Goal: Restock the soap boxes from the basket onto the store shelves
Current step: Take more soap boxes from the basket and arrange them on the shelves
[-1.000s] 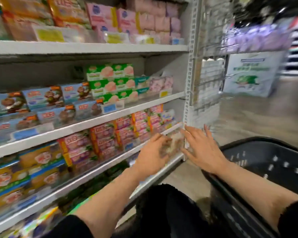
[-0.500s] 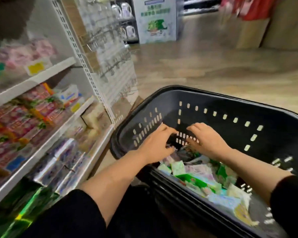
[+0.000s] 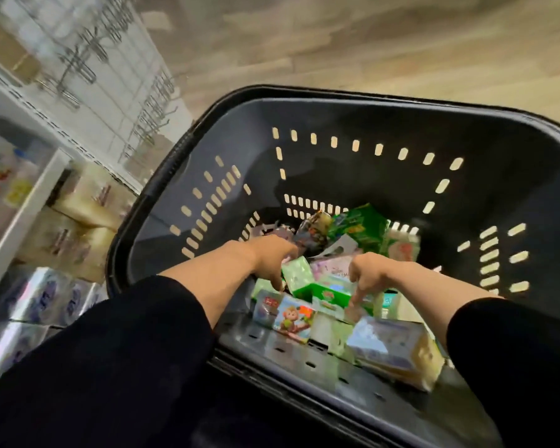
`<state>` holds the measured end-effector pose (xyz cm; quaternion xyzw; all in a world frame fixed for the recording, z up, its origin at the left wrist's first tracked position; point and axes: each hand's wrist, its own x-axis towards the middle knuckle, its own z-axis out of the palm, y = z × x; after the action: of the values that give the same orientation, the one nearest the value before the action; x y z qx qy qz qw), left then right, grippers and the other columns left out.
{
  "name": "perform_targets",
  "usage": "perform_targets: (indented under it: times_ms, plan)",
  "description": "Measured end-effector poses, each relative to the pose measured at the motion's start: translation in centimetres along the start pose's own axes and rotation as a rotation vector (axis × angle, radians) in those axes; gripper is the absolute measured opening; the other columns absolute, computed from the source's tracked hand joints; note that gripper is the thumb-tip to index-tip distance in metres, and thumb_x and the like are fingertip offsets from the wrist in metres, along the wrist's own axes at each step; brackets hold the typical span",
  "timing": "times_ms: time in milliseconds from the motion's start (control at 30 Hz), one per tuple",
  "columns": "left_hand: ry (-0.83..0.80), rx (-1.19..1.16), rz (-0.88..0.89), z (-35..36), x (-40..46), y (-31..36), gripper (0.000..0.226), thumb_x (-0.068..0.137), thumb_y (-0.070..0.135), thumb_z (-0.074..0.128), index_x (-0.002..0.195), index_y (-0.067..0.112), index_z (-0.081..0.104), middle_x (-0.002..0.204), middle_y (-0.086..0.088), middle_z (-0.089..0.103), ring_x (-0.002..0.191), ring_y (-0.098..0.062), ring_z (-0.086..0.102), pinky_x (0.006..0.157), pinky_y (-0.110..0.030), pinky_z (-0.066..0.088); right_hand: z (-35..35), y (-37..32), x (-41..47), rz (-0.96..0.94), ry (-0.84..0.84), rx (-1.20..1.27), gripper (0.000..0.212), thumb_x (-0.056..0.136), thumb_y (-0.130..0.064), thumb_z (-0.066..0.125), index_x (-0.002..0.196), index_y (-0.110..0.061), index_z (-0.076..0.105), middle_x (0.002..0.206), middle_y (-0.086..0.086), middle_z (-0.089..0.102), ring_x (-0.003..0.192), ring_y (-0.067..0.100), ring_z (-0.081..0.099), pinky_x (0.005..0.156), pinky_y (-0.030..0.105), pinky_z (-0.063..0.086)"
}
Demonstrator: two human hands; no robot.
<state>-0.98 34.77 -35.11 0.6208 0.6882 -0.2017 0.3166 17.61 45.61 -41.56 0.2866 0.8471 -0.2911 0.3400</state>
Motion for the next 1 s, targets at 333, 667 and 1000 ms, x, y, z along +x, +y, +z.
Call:
perform_targets:
  times_ms: [333,667,1000]
  plan:
    - [-0.367,0.009,-0.016,5.9,3.7,-0.5,0.07,0.076,0.035,0.08,0.134,0.011,0.05,0.134,-0.008,0.054,0.119,-0.025,0.052,0.094,-0.029,0.042,0.8,1.9,0.8,0.039,-0.035,0.235,0.075,0.054,-0.041,0.091,0.115,-0.005,0.064,0.116,0.006,0.063,0.102,0.024,0.061,0.085,0.033,0.054]
    - [-0.424,-0.016,-0.061,5.1,3.6,-0.2,0.089,0.065,0.054,0.083,0.135,0.018,0.042,0.135,-0.009,0.042,0.119,-0.027,0.041,0.101,-0.039,0.04,0.0,1.6,0.4,0.011,-0.052,0.205,0.067,0.054,-0.041,0.09,0.108,-0.007,0.069,0.108,0.004,0.067,0.098,0.021,0.061,0.086,0.033,0.053]
    - [0.062,-0.198,-0.074,-2.7,-2.1,-1.2,0.071,0.067,0.034,0.086,0.124,0.014,0.05,0.119,-0.002,0.059,0.106,-0.021,0.055,0.088,-0.032,0.044,-6.4,3.0,-4.4,-0.022,0.185,0.59,0.03,0.072,-0.037,0.077,0.079,-0.008,0.075,0.074,0.002,0.062,0.073,0.018,0.059,0.066,0.029,0.051]
